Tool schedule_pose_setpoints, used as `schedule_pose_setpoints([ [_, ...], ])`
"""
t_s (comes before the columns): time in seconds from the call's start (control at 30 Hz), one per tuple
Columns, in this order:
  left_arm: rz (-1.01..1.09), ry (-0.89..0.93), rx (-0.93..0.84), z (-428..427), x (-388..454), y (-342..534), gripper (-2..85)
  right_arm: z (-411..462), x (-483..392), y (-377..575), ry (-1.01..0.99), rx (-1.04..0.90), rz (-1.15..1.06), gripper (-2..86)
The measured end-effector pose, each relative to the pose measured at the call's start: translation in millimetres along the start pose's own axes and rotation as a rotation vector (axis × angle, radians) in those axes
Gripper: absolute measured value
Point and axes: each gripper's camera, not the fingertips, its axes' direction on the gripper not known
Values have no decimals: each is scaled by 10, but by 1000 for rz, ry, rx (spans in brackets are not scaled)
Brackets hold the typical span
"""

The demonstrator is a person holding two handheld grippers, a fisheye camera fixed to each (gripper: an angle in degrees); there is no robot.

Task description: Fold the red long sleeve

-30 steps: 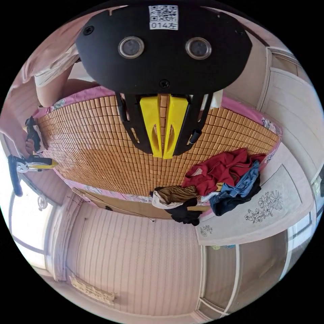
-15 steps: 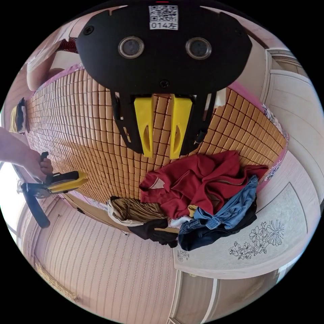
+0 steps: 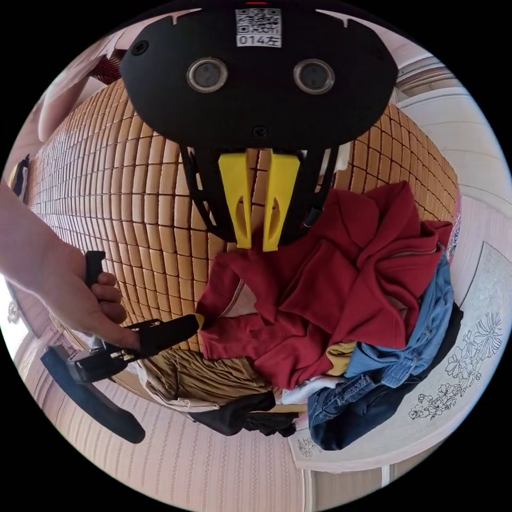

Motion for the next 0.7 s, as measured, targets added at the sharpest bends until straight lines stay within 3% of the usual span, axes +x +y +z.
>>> schedule_pose_setpoints([
  [0.1,15,9,108,-356,-31,-6,1,-432,83,73,-84,82,-99,-3],
  [0.23,78,9,335,-1285,-45,-16,-8,-1448,345,288,-369,276,-162,-5],
  [0.4,295,169,543,-2225,428,228,-7,-2711,516,1057,-540,465,-358,-5],
  [0.43,375,268,568,-2363,663,348,-5,-2966,666,1366,-574,510,-379,-5],
  [0.53,453,576,559,-2359,1372,550,3,-3381,1281,2158,-528,564,-309,-3],
  [0.57,420,715,531,-2216,1664,589,9,-3395,1562,2441,-452,510,-265,-2],
  [0.7,411,936,315,-1619,2533,667,1,-3005,2505,3377,-111,309,89,3],
])
